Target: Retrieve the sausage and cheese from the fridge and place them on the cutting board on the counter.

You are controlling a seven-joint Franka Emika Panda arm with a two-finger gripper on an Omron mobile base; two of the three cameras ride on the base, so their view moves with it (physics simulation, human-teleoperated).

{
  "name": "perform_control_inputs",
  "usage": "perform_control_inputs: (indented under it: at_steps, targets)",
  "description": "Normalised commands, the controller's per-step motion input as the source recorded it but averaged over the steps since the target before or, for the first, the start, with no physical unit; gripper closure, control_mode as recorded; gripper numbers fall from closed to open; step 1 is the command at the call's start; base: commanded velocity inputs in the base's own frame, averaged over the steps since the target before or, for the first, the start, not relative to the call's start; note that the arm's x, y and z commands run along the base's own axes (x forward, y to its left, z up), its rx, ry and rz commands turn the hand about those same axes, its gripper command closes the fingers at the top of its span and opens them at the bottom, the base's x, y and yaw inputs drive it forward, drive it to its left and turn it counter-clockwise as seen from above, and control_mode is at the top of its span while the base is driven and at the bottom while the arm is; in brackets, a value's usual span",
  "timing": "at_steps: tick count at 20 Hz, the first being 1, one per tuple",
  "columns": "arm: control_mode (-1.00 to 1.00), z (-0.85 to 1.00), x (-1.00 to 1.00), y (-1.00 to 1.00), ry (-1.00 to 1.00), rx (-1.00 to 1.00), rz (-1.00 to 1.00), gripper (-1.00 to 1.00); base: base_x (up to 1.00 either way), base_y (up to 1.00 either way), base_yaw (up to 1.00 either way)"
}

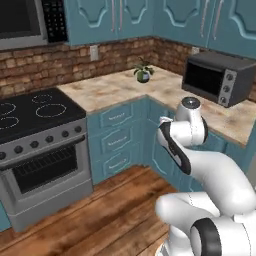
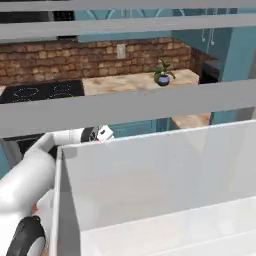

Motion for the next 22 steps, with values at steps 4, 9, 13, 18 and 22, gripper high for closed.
perform_control_inputs:
  at_steps: [4, 9, 13, 18, 22]
  targets:
    - [1.0, 0.0, 0.0, 0.0, 0.0, 0.0, 0.0, 1.0, 0.0, 0.14, 0.84]
    - [1.0, 0.0, 0.0, 0.0, 0.0, 0.0, 0.0, 1.0, 0.0, 0.1, 0.86]
    - [1.0, 0.0, 0.0, 0.0, 0.0, 0.0, 0.0, 1.0, 0.0, 0.07, 0.87]
    - [1.0, 0.0, 0.0, 0.0, 0.0, 0.0, 0.0, 1.0, 0.01, 0.04, 0.89]
    - [1.0, 0.0, 0.0, 0.0, 0.0, 0.0, 0.0, 1.0, 0.06, 0.0, 0.91]
